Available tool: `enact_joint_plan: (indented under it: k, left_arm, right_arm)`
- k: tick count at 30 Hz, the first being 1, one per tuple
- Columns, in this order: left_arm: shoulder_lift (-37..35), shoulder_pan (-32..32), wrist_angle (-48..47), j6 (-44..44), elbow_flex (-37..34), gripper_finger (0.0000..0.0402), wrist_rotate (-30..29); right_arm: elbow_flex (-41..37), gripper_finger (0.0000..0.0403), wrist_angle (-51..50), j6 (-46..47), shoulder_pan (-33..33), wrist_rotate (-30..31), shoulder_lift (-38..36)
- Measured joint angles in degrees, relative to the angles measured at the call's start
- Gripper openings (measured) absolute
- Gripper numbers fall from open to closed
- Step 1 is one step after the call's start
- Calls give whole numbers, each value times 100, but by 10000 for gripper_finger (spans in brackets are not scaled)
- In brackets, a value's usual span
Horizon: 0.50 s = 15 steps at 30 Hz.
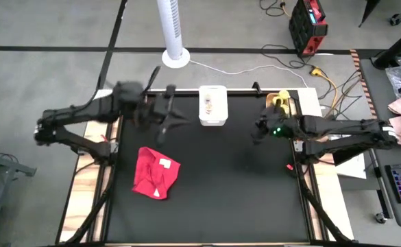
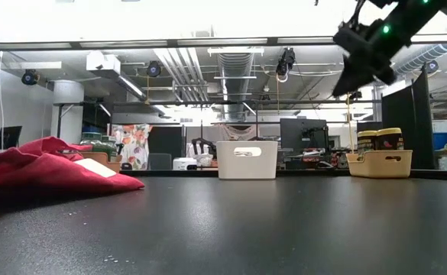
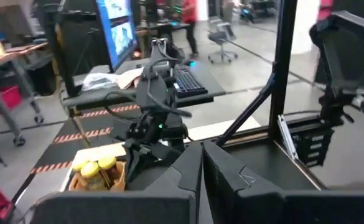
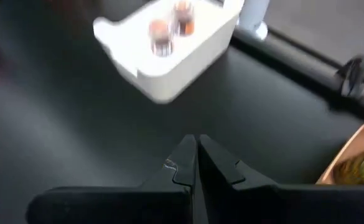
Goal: Sort spices by type
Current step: Return to Home Position
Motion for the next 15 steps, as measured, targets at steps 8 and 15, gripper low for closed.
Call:
enact_joint_plan:
  k: [8, 15]
  left_arm:
    - [-1389, -1448, 878, -517, -1958, 0, -1755]
    - [-1596, -2254, 2860, -456, -3565, 0, -1957]
  right_arm:
    - [-266, 9, 298, 101, 831, 14, 394]
    - [-517, 9, 2468, -1478, 2105, 0, 406]
